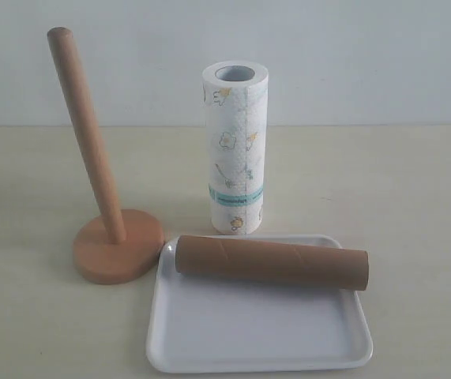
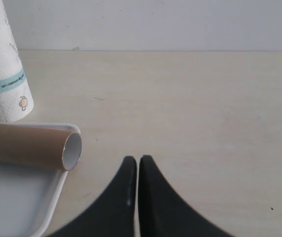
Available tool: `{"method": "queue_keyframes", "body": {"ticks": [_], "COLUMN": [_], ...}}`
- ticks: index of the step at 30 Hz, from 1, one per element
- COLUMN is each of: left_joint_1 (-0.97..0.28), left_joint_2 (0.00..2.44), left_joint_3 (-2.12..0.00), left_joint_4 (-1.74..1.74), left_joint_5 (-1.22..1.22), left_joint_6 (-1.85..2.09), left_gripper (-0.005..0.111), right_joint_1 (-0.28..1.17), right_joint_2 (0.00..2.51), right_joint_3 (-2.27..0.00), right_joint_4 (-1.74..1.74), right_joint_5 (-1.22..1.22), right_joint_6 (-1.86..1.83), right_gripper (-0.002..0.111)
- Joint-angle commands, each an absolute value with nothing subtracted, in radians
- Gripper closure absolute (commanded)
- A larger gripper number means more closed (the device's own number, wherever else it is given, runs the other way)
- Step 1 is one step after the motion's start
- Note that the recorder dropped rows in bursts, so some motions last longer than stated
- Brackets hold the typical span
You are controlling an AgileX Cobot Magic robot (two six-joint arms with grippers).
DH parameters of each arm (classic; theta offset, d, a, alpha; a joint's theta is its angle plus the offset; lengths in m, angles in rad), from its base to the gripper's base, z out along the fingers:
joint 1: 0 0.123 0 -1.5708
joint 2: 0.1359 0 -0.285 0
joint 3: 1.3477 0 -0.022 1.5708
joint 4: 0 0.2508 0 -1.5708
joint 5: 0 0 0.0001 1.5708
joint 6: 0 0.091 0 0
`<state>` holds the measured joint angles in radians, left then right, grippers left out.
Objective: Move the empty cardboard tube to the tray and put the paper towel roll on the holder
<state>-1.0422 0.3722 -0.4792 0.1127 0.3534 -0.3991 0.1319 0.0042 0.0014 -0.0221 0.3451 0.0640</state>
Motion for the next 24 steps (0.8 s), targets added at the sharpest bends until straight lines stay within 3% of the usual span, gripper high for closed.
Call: {"method": "queue_keyframes", "body": {"ticks": [1,8,17,19,24], "left_joint_1": [-1.047,-1.047,-1.018,-0.922,-0.519], "left_joint_2": [0.226,0.053,0.0,0.0,0.0], "left_joint_3": [-0.431,-0.429,-0.429,-0.429,-0.395], "left_joint_4": [0.1,0.1,0.1,0.1,0.034], "left_joint_5": [0.367,0.359,0.359,0.36,0.36], "left_joint_6": [-0.419,-0.417,-0.41,-0.41,-0.484], "left_gripper": [0.103,0.103,0.103,0.103,0.103], "right_joint_1": [0.129,0.129,0.129,0.129,0.129], "right_joint_2": [0.0,0.0,0.0,0.0,0.0], "right_joint_3": [0.0,0.0,0.0,0.0,0.0], "right_joint_4": [-0.029,-0.029,-0.029,-0.029,-0.029], "right_joint_5": [0.333,0.333,0.333,0.333,0.333], "right_joint_6": [0.069,0.069,0.069,0.069,0.069], "right_gripper": [0.107,0.107,0.107,0.107,0.107]}}
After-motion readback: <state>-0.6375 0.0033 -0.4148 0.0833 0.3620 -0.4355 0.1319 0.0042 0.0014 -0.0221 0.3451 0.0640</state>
